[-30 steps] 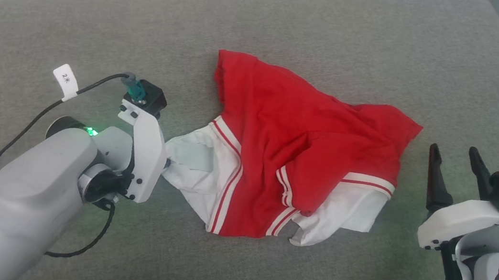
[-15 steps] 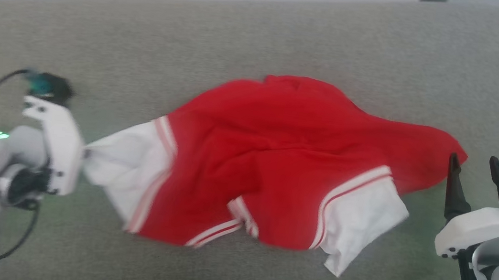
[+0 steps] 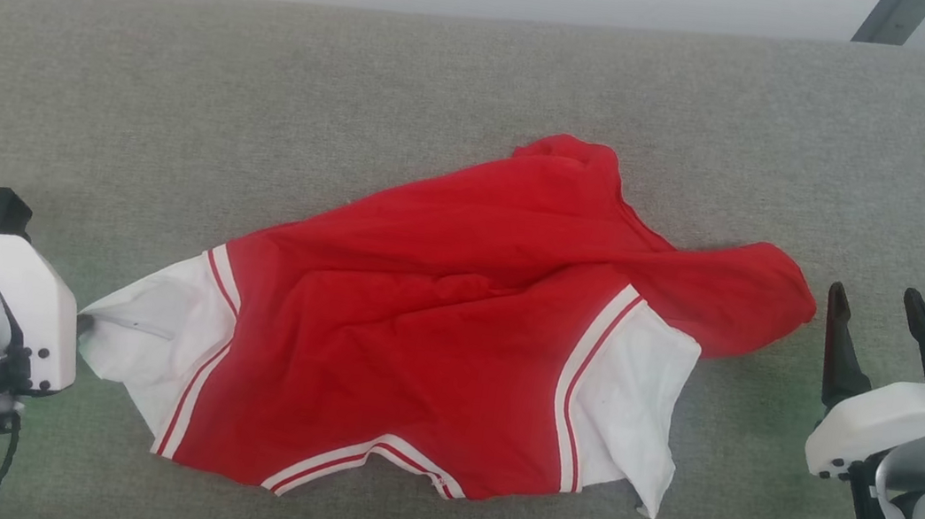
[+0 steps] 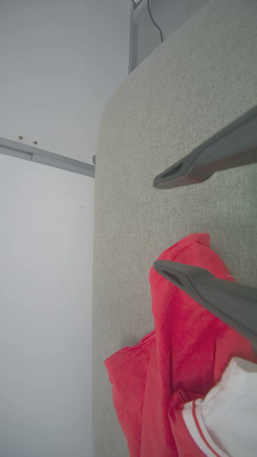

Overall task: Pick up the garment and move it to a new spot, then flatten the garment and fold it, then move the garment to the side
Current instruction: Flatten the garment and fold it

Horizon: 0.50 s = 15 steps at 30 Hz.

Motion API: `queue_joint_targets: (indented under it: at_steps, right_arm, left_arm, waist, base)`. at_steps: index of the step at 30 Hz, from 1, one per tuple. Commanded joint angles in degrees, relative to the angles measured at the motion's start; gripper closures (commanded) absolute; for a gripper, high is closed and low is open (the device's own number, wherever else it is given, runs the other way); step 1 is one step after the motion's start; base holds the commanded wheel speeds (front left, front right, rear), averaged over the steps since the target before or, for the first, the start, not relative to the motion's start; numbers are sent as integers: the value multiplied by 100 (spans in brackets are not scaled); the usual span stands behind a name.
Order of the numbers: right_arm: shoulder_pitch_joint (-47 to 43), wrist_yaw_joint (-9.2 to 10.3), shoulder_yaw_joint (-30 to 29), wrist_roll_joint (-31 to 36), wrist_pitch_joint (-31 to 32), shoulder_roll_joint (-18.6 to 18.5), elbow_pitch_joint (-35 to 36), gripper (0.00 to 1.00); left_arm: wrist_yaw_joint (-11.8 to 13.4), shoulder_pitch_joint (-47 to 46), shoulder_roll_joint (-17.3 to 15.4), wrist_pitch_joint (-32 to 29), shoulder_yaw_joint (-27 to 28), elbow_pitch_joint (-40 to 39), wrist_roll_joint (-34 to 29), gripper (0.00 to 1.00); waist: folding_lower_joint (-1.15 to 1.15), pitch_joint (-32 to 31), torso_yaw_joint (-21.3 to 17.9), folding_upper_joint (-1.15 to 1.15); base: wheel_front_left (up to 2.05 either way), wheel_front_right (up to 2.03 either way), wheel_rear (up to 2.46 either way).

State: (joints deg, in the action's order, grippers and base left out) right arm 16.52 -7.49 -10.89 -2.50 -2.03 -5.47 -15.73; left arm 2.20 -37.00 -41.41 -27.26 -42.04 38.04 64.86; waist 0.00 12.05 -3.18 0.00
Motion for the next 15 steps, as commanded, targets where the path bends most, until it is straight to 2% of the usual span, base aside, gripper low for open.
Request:
queue_joint_targets:
  at_steps: [1,2,7,15]
  right_arm:
    - [-53,-1,18,-26,2,-17,23,0]
    - [-59,-1,22,-38,22,-29,33,0]
    - [-104,-1,9,-75,60,-60,84,0]
    - [-98,-1,19,-87,102,-52,117,0]
  left_arm:
    - [-12,74,2,42,15,24,32,52]
    - [-9,66,23,67,74,29,112,0]
    - [69,-67,-73,87,168,-122,119,0]
    - [365,-299,-228,-374,23,-799,-31,0]
  waist:
    - [0,-8,9,0]
    - [0,-16,20,0]
    - [0,-78,84,0]
    - [0,-110,151,0]
  base:
    - [0,0,0]
    - [0,0,0]
    - [0,0,0]
    - [0,0,0]
